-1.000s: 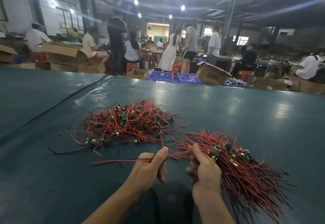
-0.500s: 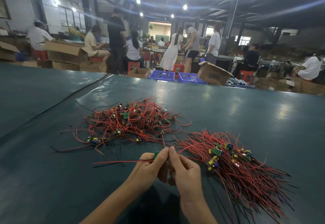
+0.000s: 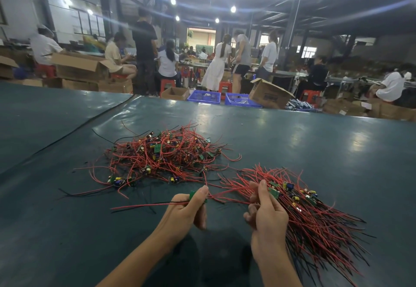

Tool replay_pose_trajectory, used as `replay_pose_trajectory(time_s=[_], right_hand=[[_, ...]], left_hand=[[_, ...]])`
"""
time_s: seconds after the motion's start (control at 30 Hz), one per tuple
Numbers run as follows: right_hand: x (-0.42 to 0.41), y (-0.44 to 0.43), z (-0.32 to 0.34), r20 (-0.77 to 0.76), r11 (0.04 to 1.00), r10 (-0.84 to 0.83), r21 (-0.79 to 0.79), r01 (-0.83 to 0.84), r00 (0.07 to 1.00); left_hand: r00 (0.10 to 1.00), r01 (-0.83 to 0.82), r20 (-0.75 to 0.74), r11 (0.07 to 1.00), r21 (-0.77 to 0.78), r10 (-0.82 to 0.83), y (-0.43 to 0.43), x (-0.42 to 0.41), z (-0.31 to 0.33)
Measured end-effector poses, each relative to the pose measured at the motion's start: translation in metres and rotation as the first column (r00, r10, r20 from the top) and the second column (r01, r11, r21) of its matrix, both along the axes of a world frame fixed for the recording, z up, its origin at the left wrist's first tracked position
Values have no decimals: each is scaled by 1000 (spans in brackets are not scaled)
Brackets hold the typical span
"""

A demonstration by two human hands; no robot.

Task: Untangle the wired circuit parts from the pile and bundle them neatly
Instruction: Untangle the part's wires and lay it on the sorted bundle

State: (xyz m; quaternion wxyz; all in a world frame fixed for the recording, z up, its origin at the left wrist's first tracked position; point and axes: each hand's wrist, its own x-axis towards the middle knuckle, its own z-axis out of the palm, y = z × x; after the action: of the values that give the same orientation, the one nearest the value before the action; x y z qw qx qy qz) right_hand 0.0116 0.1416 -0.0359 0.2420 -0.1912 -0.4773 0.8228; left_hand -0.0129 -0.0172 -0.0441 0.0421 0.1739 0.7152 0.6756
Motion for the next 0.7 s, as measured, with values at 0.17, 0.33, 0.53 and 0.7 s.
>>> replay_pose_trajectory(time_s=[0.17,0.33,0.53,0.7], right_hand=[[8,-21,0,25,938,277,212,-275,961],[19,-43,-2,-44,775,453,514,-369,890],[20,-44,-5,12,696,440,627,-349,898],[15,-41,-7,-41,725,348,645,-241,937]], left_hand=[[995,26,89,994,107,-35,1,4,7],[980,116,148,987,110,-132,3,7,8],[974,131,177,988,85,-144,2,8,6],[969,123,202,987,99,-141,0,6,8]])
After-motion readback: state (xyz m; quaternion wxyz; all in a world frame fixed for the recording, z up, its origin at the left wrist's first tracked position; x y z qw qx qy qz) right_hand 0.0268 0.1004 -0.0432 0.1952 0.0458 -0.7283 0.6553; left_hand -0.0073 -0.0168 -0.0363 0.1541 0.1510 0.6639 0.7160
